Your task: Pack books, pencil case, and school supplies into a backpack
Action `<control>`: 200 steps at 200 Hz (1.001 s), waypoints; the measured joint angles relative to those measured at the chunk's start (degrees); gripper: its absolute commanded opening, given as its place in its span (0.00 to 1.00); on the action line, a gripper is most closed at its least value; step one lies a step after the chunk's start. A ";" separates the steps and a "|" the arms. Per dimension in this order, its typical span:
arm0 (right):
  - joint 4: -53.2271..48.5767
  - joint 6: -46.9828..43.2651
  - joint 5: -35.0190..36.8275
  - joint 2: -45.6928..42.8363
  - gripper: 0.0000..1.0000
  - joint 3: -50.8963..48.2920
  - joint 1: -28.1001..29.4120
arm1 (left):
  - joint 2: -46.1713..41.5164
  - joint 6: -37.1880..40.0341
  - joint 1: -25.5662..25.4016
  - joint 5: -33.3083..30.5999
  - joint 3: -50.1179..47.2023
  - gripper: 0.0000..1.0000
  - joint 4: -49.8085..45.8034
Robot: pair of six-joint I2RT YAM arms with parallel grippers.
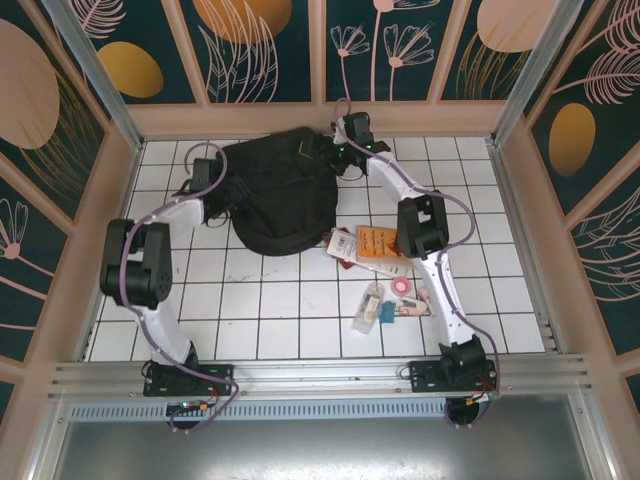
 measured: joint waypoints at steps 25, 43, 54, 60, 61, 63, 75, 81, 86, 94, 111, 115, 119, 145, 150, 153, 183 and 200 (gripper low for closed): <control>-0.37 0.35 -1.92 1.07 0.99 2.95 1.38 | -11.93 -7.15 0.00 0.22 -12.70 0.88 3.54; -2.19 -1.14 0.61 0.52 0.99 3.39 1.99 | -18.16 -12.48 0.00 0.94 -19.43 0.91 6.64; -3.15 -2.32 3.67 -1.20 0.99 0.85 1.79 | -19.52 -15.08 0.00 1.68 -21.64 0.92 8.46; -3.74 -2.91 5.44 -2.93 0.99 -1.66 1.44 | -19.74 -16.02 0.00 1.97 -22.32 0.93 8.92; -3.89 -3.04 5.86 -3.39 0.99 -2.27 1.36 | -19.76 -16.17 0.00 1.97 -22.38 0.93 8.96; -4.20 -3.30 6.45 -3.98 0.99 -3.04 1.25 | -19.82 -16.33 0.00 1.99 -22.51 0.94 9.01; -5.14 -4.28 10.38 -9.11 0.99 -10.25 0.02 | -20.04 -16.37 0.02 1.73 -22.64 0.95 8.72; -5.84 -5.03 12.52 -12.37 0.99 -14.21 -0.83 | -20.35 -15.91 0.02 1.11 -22.36 0.95 7.96; -6.08 -5.38 13.94 -14.80 0.99 -16.98 -1.46 | -20.65 -14.93 0.07 0.48 -21.81 0.95 6.78; -6.43 -5.84 16.22 -18.82 0.99 -21.35 -2.47 | -21.18 -13.55 0.22 -0.57 -20.35 0.94 4.52; -6.64 -6.32 20.61 -28.26 0.96 -30.32 -3.93 | -22.34 -10.23 0.72 -2.93 -16.06 0.94 0.61; -6.43 -6.34 21.33 -30.21 0.96 -32.30 -4.00 | -22.69 -9.62 0.81 -3.32 -15.15 0.94 -0.04; -5.92 -6.08 22.16 -32.87 0.96 -34.93 -3.98 | -23.21 -8.94 0.90 -3.67 -14.29 0.94 -0.59; -2.51 -3.30 23.61 -46.49 0.92 -50.75 -1.62 | -26.99 -5.57 1.03 -4.46 -11.30 0.88 -3.02; -1.84 -2.40 23.56 -48.59 0.91 -53.79 -0.81 | -27.39 -4.79 1.03 -4.22 -11.04 0.86 -3.34; -1.27 -2.03 23.54 -49.59 0.90 -55.43 -0.28 | -27.47 -4.17 1.03 -4.02 -10.84 0.85 -3.63; 0.17 1.53 23.56 -53.79 0.83 -66.84 6.10 | -26.97 1.75 1.01 -2.56 -9.55 0.61 -7.87; -0.55 2.34 24.72 -53.70 0.80 -68.67 9.70 | -26.80 5.73 0.09 -2.60 -9.16 0.56 -11.13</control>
